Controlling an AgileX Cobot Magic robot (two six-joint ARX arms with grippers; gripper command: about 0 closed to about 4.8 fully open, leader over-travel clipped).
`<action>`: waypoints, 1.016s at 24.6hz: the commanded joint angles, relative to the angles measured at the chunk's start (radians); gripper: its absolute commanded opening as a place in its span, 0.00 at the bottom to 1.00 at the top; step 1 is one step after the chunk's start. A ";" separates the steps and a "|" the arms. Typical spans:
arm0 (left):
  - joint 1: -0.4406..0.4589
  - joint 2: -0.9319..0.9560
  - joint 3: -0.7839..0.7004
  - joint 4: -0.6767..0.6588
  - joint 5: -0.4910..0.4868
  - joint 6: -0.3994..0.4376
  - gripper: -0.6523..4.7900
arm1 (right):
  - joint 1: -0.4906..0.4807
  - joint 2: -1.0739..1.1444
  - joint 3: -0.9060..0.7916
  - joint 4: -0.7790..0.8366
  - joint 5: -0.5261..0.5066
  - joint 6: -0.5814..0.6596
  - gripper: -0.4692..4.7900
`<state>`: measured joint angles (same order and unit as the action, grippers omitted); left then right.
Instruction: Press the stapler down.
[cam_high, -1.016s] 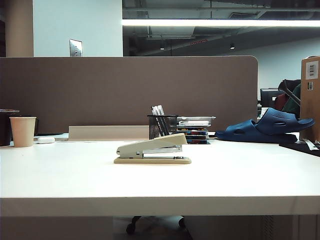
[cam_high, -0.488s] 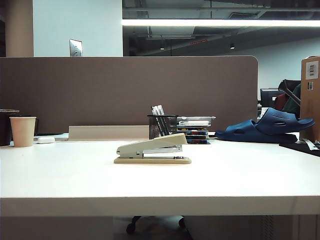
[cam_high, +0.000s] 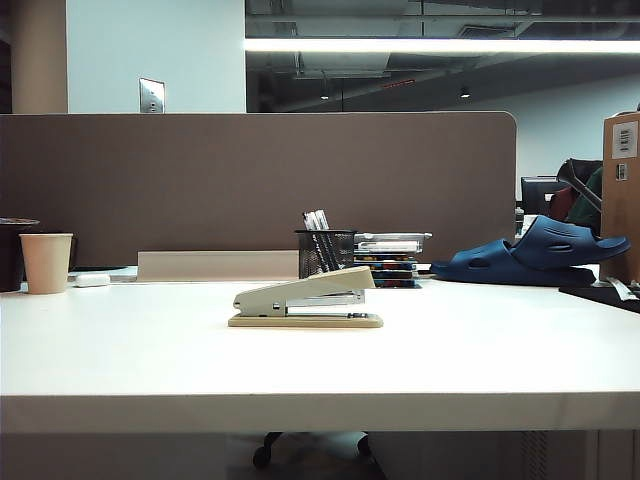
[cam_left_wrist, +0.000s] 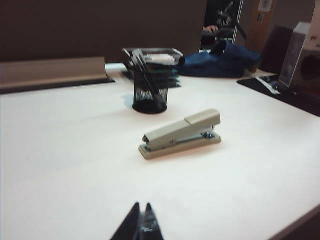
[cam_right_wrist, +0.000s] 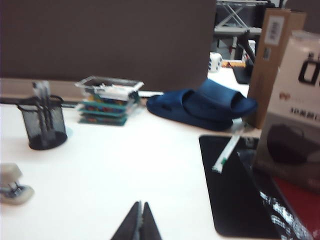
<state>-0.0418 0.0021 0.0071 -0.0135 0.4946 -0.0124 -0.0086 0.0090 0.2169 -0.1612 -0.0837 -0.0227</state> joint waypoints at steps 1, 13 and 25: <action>0.000 0.000 0.002 -0.007 0.007 0.004 0.11 | 0.002 0.056 0.106 -0.070 -0.095 0.004 0.07; 0.000 0.000 0.002 -0.009 0.007 0.004 0.11 | 0.002 0.455 0.416 -0.159 -0.314 0.004 0.07; 0.000 0.000 0.002 -0.010 0.007 0.004 0.11 | 0.119 0.997 0.767 -0.212 -0.480 0.049 0.07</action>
<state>-0.0414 0.0021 0.0071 -0.0277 0.4957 -0.0124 0.0914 0.9771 0.9661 -0.3855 -0.5545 0.0254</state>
